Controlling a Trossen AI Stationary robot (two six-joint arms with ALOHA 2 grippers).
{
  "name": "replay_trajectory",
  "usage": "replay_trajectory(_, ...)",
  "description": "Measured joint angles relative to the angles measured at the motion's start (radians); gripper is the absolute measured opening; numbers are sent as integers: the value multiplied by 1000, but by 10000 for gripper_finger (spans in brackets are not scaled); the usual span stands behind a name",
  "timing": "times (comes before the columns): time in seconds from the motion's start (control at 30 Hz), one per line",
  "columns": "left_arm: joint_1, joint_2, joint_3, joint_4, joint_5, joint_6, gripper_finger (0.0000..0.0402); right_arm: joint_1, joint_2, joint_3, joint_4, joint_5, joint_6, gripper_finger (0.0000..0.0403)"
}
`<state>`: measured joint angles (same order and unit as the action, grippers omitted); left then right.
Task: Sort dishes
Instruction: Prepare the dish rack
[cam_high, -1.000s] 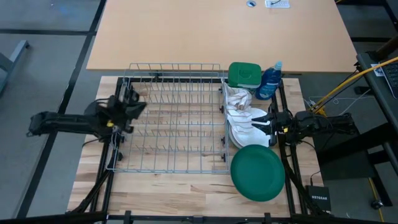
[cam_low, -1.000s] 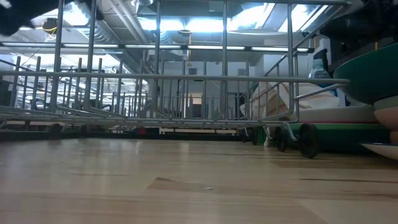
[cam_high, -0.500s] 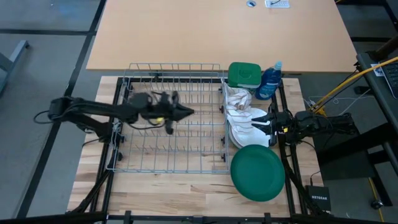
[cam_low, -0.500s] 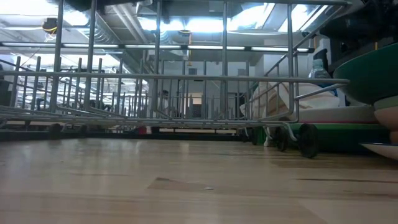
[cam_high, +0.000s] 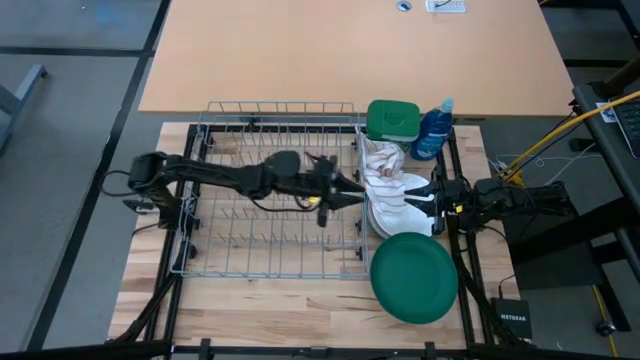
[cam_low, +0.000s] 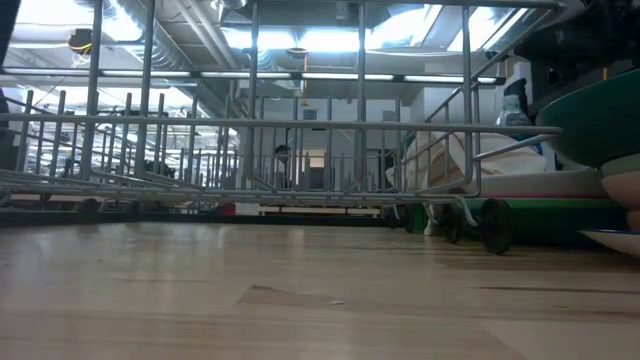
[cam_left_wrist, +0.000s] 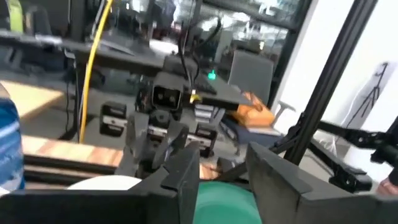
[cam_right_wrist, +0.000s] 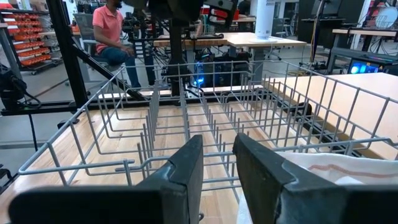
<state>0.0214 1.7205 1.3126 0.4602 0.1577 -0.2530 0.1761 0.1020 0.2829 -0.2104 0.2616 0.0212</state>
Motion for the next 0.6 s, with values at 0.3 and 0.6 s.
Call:
replay_trajectory(0.3, -46, 222, 373, -407, 0, -15, 136, 0, 0, 0, 0, 0, 7, 99)
replay_trajectory(0.6, -61, 405, 642, -694, -2, -1, 139, 0, 0, 0, -2, 0, 131, 99)
